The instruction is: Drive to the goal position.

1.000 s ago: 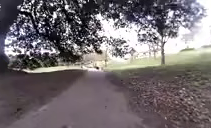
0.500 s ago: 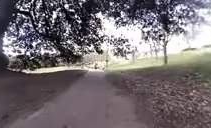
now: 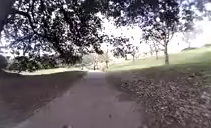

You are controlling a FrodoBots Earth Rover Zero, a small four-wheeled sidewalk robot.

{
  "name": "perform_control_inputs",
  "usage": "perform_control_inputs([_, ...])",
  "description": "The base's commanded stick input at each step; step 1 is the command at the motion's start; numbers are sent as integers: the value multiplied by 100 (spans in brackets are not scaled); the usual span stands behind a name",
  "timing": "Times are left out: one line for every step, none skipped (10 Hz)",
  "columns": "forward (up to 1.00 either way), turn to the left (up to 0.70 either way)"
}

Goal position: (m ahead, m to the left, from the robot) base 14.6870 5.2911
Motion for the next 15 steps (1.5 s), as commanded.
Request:
perform_control_inputs([70,1])
perform_control_inputs([70,1])
perform_control_inputs([70,1])
perform_control_inputs([70,1])
perform_control_inputs([70,1])
perform_control_inputs([70,1])
perform_control_inputs([70,1])
perform_control_inputs([70,1])
perform_control_inputs([70,1])
perform_control_inputs([7,1])
perform_control_inputs([0,0])
perform_control_inputs([0,0])
perform_control_inputs([0,0])
perform_control_inputs([0,0])
perform_control_inputs([0,0])
